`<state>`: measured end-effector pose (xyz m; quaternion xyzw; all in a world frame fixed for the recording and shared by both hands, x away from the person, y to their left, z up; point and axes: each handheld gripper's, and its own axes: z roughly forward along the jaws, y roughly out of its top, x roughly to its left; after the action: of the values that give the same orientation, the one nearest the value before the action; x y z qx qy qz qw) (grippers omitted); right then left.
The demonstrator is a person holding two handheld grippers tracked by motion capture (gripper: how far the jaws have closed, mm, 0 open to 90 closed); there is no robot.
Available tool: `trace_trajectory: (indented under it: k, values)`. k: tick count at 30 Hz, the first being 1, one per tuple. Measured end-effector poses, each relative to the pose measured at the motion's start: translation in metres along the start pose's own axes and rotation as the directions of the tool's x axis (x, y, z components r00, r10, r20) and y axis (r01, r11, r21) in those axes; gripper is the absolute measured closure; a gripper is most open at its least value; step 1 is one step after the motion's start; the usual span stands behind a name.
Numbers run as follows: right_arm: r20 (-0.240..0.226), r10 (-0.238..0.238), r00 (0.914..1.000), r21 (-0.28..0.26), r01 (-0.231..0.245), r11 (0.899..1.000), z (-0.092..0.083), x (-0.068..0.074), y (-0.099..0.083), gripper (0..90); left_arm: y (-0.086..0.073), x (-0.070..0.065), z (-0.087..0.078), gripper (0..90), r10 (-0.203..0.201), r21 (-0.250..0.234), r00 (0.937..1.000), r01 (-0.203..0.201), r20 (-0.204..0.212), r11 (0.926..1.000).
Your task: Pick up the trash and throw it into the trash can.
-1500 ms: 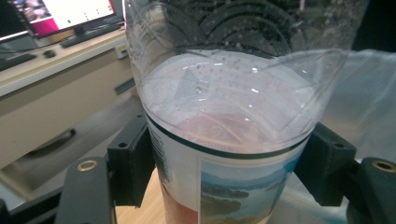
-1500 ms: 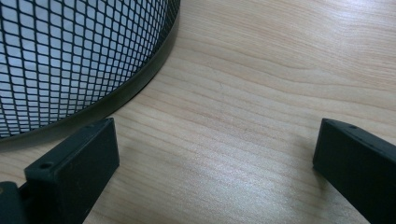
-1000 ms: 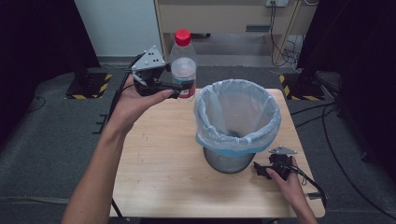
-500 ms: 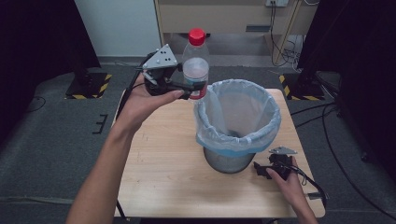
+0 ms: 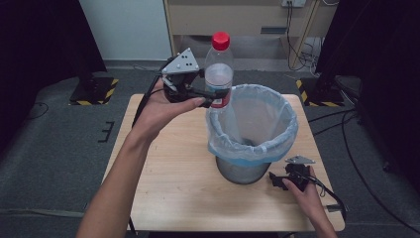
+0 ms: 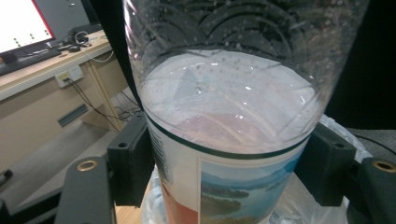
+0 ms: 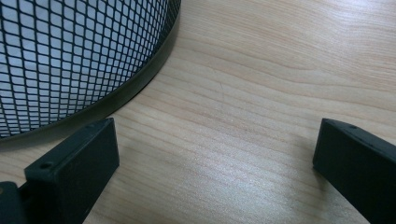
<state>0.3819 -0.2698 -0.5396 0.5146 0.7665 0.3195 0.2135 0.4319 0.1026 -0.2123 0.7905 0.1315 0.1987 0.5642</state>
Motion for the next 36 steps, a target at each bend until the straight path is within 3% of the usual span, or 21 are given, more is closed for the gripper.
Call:
trace_trajectory:
  k: [13,24,36]
  values:
    - [0.0,0.0,1.0,0.0,0.0,1.0,0.0,0.0,0.0,0.4,-0.001,-0.007,0.018,28.8,-0.01,0.01,0.9991,0.01,0.042,0.9999]
    - [0.0,0.0,1.0,0.0,0.0,1.0,0.0,0.0,0.0,0.4,-0.008,-0.012,0.037,28.5,-0.008,0.067,0.998,0.004,0.063,0.9977]
    - [-0.001,-0.001,1.0,0.0,0.001,1.0,0.0,0.0,0.0,0.5,-0.03,-0.007,0.048,28.5,-0.07,0.086,0.995,0.063,0.072,0.9943]
